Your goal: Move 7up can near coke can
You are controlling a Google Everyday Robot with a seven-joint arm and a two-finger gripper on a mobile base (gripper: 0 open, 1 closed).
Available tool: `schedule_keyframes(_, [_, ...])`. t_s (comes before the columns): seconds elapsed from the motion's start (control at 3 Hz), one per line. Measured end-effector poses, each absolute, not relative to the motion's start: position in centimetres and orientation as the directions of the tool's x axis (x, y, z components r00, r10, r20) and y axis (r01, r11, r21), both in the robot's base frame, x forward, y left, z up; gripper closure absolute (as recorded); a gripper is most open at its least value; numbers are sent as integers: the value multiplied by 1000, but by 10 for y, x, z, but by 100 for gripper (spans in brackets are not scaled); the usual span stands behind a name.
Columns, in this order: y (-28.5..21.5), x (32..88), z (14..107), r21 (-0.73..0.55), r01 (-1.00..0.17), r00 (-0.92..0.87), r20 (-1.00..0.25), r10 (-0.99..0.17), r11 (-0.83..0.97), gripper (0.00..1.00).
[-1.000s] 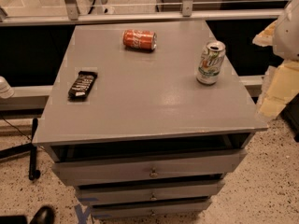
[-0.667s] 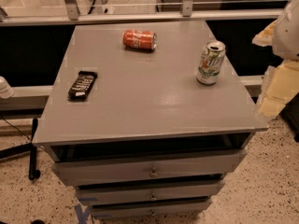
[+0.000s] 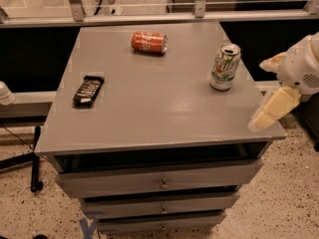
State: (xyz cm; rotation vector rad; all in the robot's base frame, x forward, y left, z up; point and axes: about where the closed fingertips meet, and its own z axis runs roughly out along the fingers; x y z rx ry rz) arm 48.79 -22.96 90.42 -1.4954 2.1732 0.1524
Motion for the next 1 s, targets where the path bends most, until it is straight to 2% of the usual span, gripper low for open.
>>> schedule_keyframes(0.33, [-243,541,868,-150,-861,-299,-623,-723,486,0])
schedule_keyframes(1.0, [-213,617,856,-63,-828,-216,-881,-421,557,0])
